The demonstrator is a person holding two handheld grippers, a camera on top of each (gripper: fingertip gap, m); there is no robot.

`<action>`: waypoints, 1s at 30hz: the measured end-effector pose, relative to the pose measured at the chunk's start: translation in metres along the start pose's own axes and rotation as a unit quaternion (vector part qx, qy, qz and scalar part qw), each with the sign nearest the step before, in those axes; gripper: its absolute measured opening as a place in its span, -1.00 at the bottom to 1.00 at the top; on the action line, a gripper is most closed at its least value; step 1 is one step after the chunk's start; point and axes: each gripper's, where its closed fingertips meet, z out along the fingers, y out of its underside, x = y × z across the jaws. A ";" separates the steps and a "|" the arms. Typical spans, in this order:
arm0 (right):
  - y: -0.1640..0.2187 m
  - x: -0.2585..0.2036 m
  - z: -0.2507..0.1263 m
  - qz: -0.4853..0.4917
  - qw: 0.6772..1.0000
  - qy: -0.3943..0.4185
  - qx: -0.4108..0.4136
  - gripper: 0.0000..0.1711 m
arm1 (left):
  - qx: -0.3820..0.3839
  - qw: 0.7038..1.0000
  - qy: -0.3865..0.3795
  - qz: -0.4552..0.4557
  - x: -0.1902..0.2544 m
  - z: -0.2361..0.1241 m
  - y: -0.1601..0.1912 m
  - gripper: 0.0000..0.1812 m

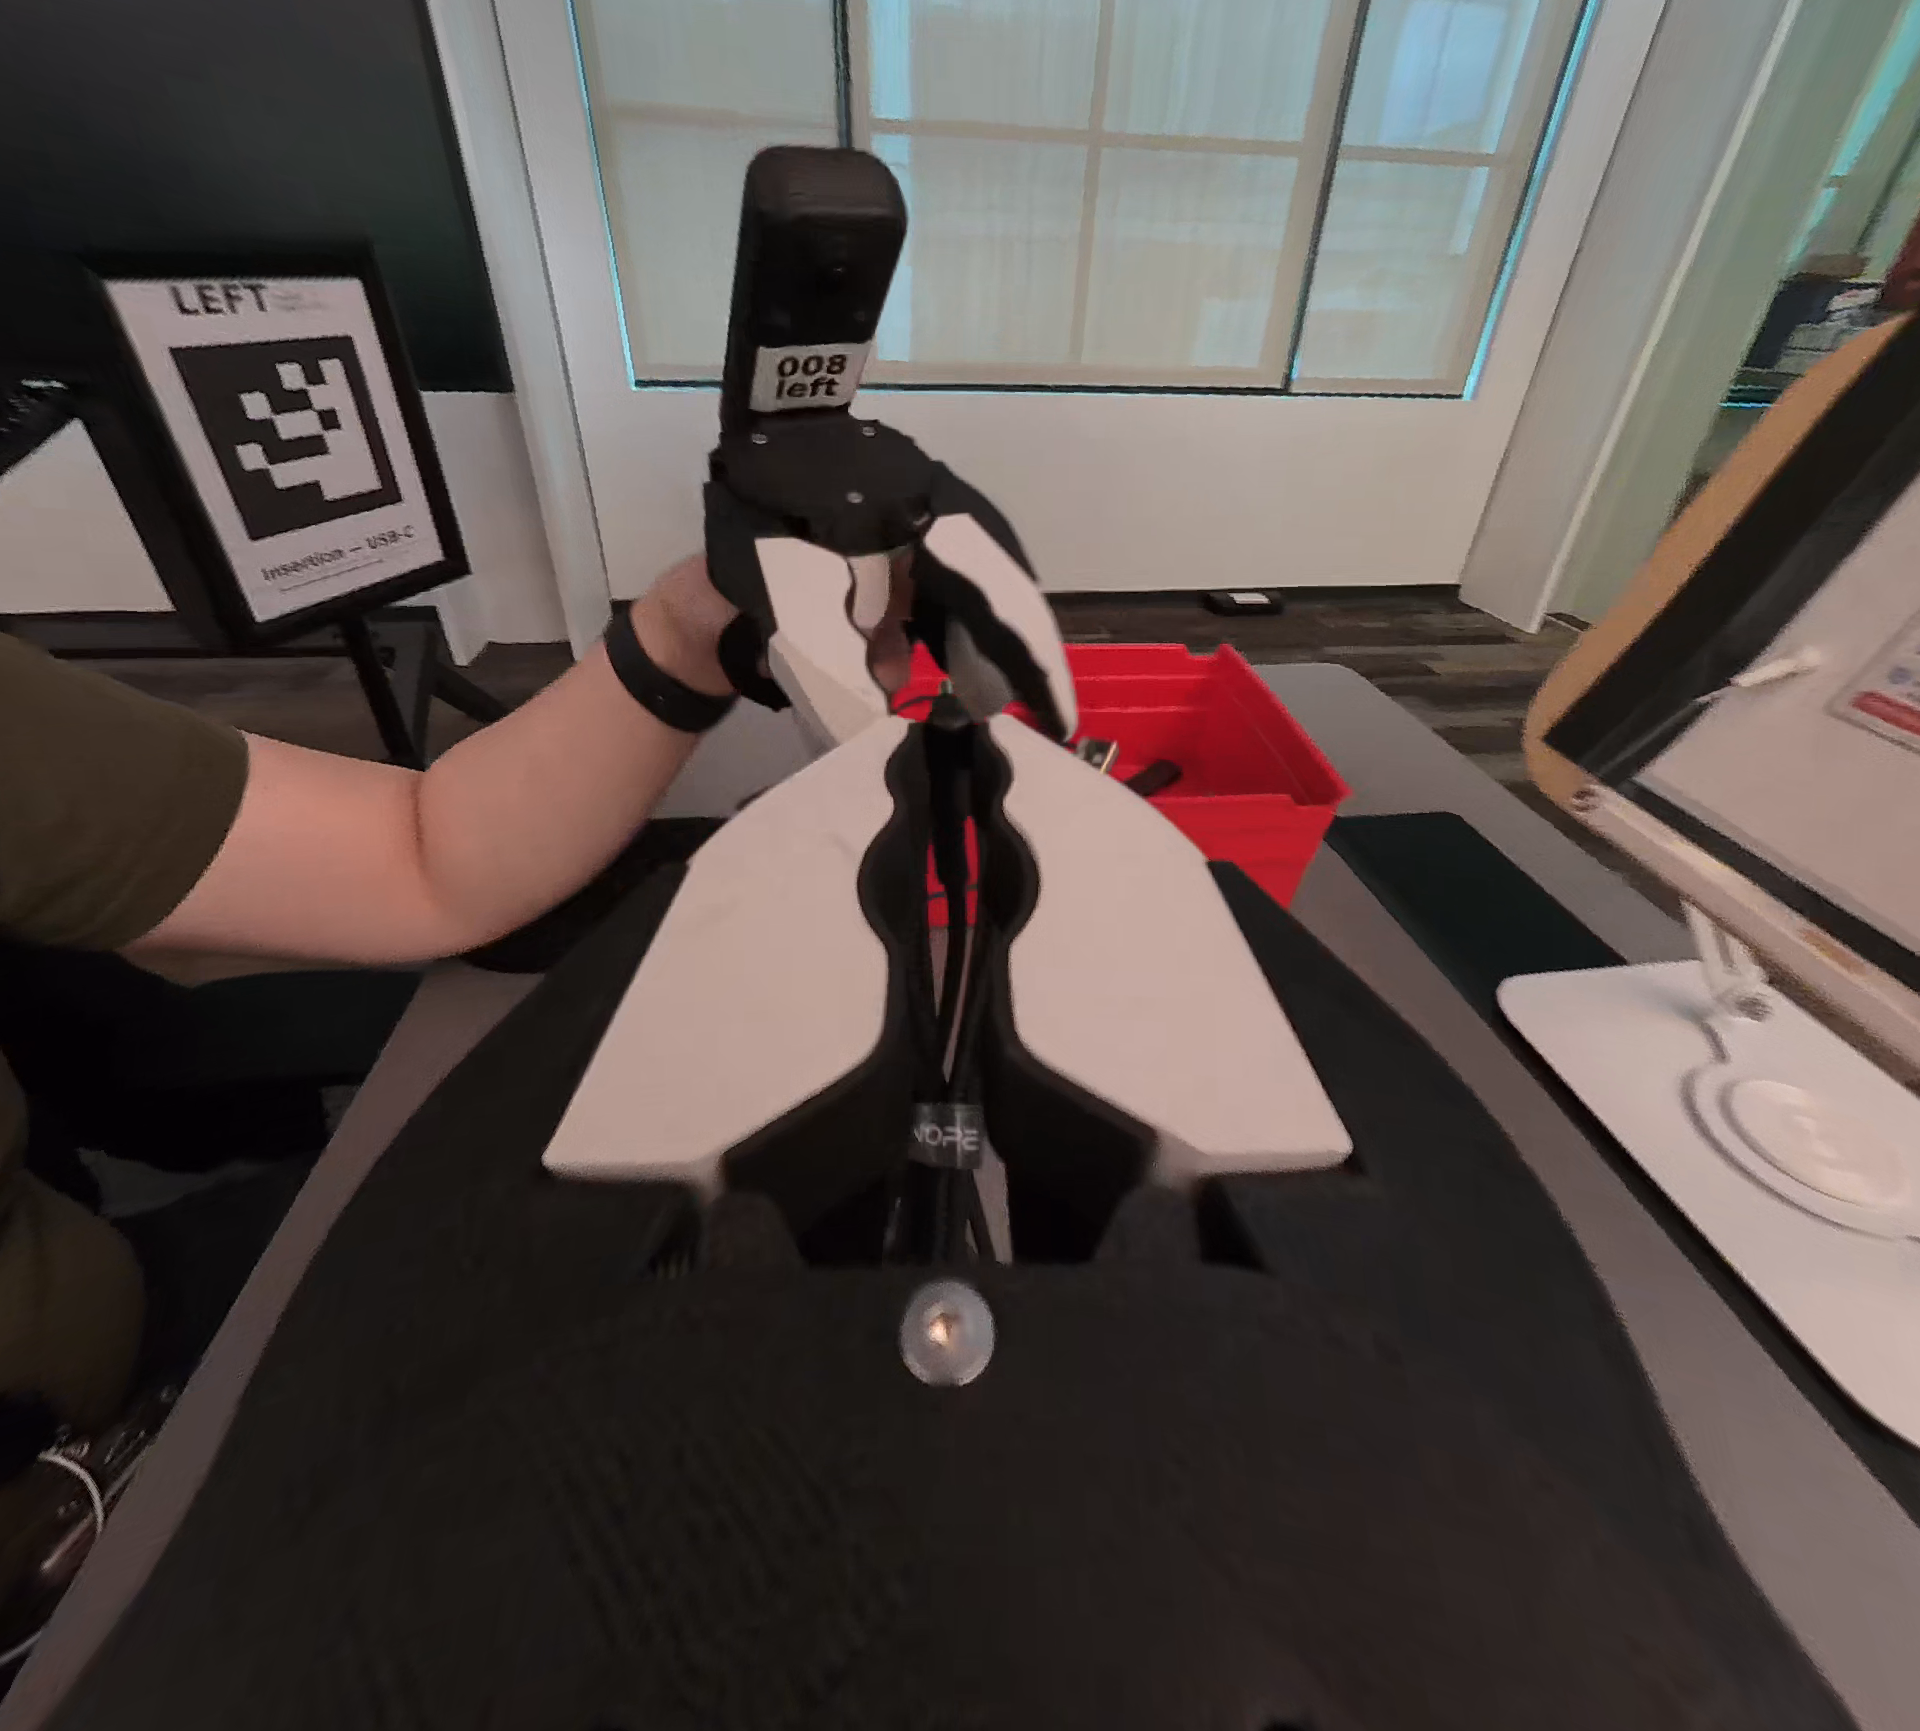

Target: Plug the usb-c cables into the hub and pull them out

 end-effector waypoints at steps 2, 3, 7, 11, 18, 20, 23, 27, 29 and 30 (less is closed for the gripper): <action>-0.009 0.001 -0.013 -0.006 1.000 0.009 -0.001 -0.91 | -0.089 0.996 0.007 -0.029 0.003 -0.001 0.027 -0.45; -0.014 0.002 -0.019 -0.010 1.000 0.014 0.001 -0.91 | -0.129 0.991 0.014 -0.040 0.007 0.001 0.039 -0.45; -0.034 0.000 -0.045 -0.033 0.999 0.032 0.009 -0.90 | -0.239 0.970 0.019 -0.037 0.008 0.022 0.082 -0.49; -0.054 -0.004 -0.071 -0.046 0.998 0.042 0.033 -0.90 | -0.333 0.939 0.048 -0.074 0.011 0.052 0.133 -0.57; -0.071 -0.015 -0.088 -0.072 0.995 0.048 0.052 -0.90 | -0.406 0.899 0.091 -0.134 0.027 0.087 0.180 -0.43; -0.073 -0.017 -0.089 -0.080 0.994 0.048 0.051 -0.90 | -0.422 0.893 0.081 -0.134 0.027 0.089 0.187 -0.35; -0.077 -0.022 -0.092 -0.086 0.994 0.044 0.056 -0.89 | -0.436 0.886 0.063 -0.143 0.026 0.092 0.193 -0.33; -0.081 -0.026 -0.095 -0.088 0.993 0.036 0.065 -0.90 | -0.459 0.878 0.030 -0.134 0.021 0.095 0.200 -0.33; -0.082 -0.028 -0.096 -0.091 0.993 0.035 0.067 -0.90 | -0.470 0.873 0.017 -0.125 0.019 0.095 0.201 -0.43; -0.083 -0.028 -0.097 -0.091 0.993 0.034 0.067 -0.90 | -0.477 0.870 0.023 -0.125 0.023 0.096 0.201 -0.59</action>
